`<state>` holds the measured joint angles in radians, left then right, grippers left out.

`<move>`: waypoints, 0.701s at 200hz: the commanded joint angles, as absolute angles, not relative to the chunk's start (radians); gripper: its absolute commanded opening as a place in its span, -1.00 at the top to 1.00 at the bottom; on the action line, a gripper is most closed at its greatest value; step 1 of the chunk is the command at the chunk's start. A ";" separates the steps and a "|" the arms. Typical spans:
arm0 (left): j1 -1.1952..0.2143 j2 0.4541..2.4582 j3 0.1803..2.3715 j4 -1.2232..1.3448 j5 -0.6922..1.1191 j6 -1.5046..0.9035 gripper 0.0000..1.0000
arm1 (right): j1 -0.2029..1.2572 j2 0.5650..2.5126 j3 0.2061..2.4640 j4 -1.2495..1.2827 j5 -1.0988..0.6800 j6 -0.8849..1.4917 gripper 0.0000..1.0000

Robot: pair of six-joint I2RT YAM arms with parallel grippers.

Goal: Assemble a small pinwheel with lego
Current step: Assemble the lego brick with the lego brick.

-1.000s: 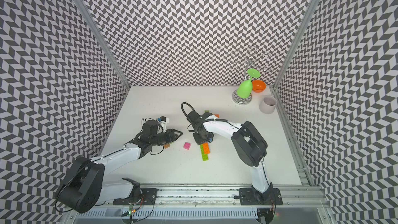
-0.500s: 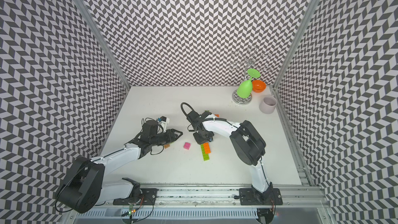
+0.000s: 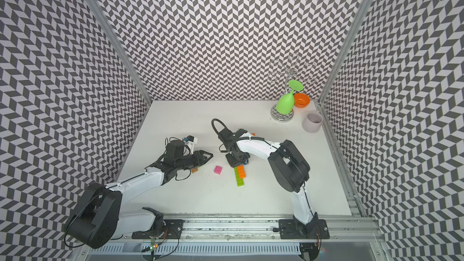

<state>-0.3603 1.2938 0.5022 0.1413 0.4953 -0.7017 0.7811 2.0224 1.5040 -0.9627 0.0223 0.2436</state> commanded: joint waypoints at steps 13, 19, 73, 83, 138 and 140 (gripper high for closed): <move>-0.366 1.267 0.489 0.152 0.508 -0.696 -0.04 | 0.796 2.100 1.457 -0.963 0.049 0.228 0.75; -0.367 1.264 0.489 0.150 0.508 -0.698 -0.05 | 0.797 2.092 1.470 -0.960 0.047 0.231 0.75; -0.366 1.204 0.517 0.088 0.475 -0.680 -0.22 | 0.796 1.997 1.645 -0.974 0.050 0.271 0.59; -0.366 1.194 0.519 0.076 0.466 -0.679 -0.27 | 0.796 1.984 1.659 -0.973 0.058 0.277 0.57; -0.311 1.138 0.479 0.067 0.469 -0.713 -0.33 | 0.810 1.938 1.619 -0.937 0.053 0.355 0.56; -0.304 1.135 0.476 0.070 0.475 -0.718 -0.33 | 0.813 1.936 1.615 -0.932 0.049 0.363 0.57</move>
